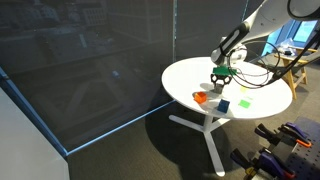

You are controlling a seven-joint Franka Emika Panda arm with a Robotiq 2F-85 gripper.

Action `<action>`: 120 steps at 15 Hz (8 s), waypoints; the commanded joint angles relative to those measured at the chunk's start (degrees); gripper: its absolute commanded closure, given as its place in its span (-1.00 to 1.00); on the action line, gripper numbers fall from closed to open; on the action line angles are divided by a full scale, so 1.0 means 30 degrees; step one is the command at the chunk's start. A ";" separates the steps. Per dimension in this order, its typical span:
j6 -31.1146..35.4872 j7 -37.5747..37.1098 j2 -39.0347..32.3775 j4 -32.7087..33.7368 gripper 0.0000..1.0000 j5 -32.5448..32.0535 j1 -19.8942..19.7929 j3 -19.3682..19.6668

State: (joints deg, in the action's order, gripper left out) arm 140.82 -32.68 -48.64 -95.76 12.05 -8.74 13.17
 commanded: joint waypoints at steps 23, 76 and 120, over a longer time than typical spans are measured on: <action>-0.1724 0.0110 0.4492 -0.3044 0.42 -0.1154 0.0633 0.1168; 0.4801 0.6399 1.1214 -1.4734 0.42 -0.4558 0.2298 -0.1268; 0.4062 0.5941 0.9745 -1.3092 -1.00 -0.4364 0.2529 -0.1127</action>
State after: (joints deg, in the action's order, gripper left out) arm 154.21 -14.00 -19.74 -135.96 -0.69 -1.20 9.44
